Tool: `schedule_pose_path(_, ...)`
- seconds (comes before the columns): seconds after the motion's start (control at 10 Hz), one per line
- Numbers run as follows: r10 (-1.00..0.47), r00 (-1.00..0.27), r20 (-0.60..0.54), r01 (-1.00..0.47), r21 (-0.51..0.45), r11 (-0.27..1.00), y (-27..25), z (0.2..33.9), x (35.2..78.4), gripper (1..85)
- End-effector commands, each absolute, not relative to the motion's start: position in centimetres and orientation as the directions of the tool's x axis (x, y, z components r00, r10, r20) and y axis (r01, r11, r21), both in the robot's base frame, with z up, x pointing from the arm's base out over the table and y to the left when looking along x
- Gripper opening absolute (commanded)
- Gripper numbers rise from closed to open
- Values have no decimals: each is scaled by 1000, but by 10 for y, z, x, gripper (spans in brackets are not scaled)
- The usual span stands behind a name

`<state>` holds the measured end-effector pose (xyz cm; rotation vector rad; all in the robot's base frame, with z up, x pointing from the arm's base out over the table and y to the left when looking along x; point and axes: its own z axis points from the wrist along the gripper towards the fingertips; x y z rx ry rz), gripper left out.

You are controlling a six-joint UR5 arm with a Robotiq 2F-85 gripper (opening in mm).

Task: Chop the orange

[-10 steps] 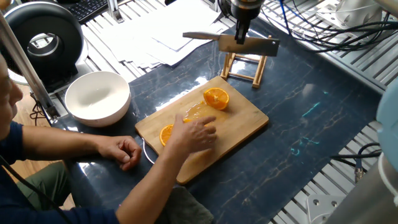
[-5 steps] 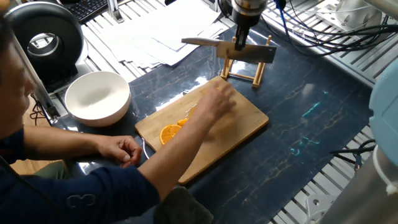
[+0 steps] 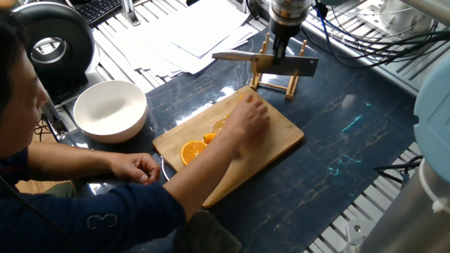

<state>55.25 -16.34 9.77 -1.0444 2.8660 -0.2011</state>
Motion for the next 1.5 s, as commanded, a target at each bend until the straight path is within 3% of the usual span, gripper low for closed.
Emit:
schedule_pose_path(0.0,-648,-760,-46,-638,-136,758,-165,87,550,13)
schedule_pose_path(0.1,-643,-764,-46,-633,-134,762,-164,84,552,43)
schedule_pose_path(0.3,-643,-764,-57,-633,-126,764,-160,78,555,183)
schedule_pose_path(0.6,-653,-754,-70,-642,-132,755,-159,76,560,293)
schedule_pose_path(1.1,-688,-716,-116,-686,-62,725,-137,73,556,260)
schedule_pose_path(1.4,-706,-698,-120,-706,-50,706,-134,72,554,310)
